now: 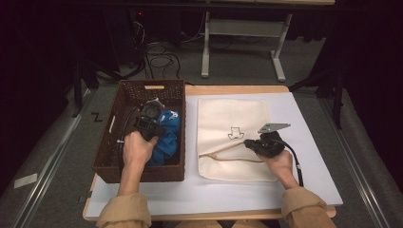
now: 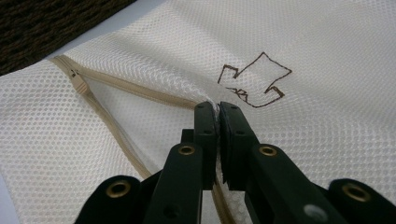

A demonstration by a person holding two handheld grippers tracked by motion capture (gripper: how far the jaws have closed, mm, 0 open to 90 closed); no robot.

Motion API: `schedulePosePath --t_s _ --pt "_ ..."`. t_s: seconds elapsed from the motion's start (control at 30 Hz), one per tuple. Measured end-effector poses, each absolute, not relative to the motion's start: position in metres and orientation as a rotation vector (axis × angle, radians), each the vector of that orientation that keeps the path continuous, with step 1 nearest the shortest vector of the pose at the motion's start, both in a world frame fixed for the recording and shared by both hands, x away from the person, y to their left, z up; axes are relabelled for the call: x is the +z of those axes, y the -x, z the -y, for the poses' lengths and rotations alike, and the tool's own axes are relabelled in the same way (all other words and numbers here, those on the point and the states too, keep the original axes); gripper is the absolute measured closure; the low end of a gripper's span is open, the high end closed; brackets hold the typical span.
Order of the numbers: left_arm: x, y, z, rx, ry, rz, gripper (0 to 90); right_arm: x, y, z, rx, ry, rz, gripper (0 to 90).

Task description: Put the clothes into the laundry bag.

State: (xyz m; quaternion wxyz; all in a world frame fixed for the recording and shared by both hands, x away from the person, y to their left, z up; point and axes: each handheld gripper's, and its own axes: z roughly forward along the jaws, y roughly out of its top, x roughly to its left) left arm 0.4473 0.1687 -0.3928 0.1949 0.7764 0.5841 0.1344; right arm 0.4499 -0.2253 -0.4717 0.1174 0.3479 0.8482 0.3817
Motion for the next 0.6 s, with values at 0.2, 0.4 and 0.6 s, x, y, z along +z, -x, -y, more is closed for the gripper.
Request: schedulePosePath --t_s 0.2,0.4,0.6 --pt "-0.379 -0.440 -0.164 0.407 -2.218 -1.587 76.5 -0.471 -0.449 0.223 1.107 -1.015 -2.472 87.5" --pt "-0.358 -0.434 -0.157 0.460 -2.248 -1.531 76.5 -0.471 -0.450 0.224 1.119 -1.028 -2.470 87.4" --pt "-0.352 -0.429 -0.155 0.439 -2.254 -1.502 76.5 -0.471 -0.450 0.223 1.120 -1.025 -2.475 87.3"
